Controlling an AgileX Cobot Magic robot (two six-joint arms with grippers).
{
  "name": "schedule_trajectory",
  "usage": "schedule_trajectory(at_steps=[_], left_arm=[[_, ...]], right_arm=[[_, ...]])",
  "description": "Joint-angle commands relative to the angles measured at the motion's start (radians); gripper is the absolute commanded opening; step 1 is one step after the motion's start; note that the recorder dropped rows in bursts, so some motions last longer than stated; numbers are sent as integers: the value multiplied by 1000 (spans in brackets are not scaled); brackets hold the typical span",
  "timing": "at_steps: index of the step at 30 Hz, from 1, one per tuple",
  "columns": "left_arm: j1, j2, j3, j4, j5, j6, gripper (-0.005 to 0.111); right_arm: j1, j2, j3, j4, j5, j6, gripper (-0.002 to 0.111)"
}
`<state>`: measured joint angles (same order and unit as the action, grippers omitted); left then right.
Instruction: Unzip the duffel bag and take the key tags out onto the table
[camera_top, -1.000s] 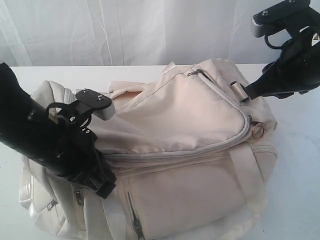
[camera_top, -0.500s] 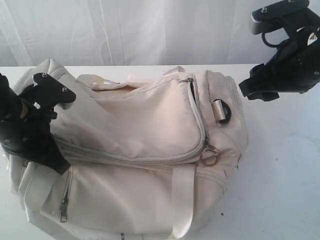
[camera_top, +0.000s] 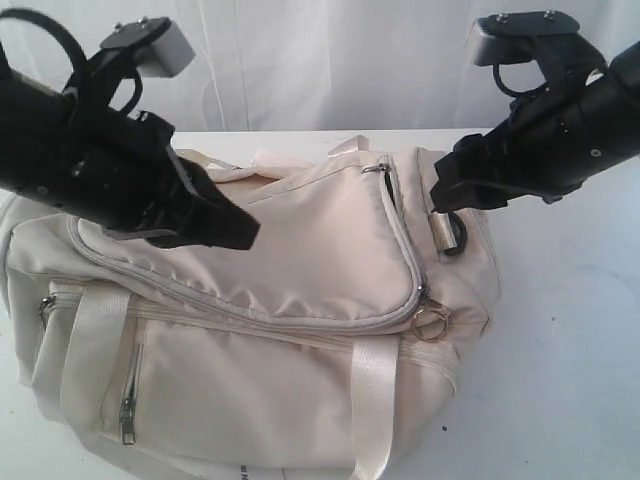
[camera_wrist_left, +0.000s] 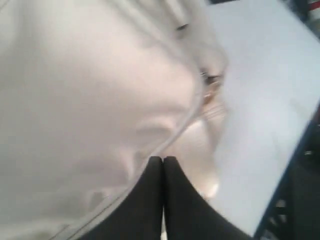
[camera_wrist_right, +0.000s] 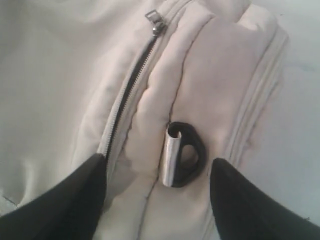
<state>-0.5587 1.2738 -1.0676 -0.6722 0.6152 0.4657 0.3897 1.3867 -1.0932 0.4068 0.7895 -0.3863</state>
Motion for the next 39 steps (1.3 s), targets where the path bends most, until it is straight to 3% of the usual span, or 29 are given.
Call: schedule_trajectory(at_steps=[1,6,12,22,24,26,32,39], left_arm=[[-5,18,-3,-316,58,243,0],[-82,85,-3,-361,46,249,0],[-183,186,-3,-361,-71,249,0],[-205,227,-3,-365,-107,249,0],[-211,229,-3,-372,-111,249,0],[-220,235,-3,-374,-118,249,2],[-251,257,-3,-376,-191,249,43],[-251,303,-3,-423,-242,249,48]], right_arm=[[-1,37,0,70,6,-44,57],[-1,94,0,99,14,-53,57],[-1,162,0,99,12,-53,57],[-1,183,0,99,-91,-33,57],[-1,200,0,97,-96,-32,53],[-1,217,0,97,-96,-29,40],[-1,220,-17,97,-44,-12,0],[-1,122,-27,97,-29,-2,0]])
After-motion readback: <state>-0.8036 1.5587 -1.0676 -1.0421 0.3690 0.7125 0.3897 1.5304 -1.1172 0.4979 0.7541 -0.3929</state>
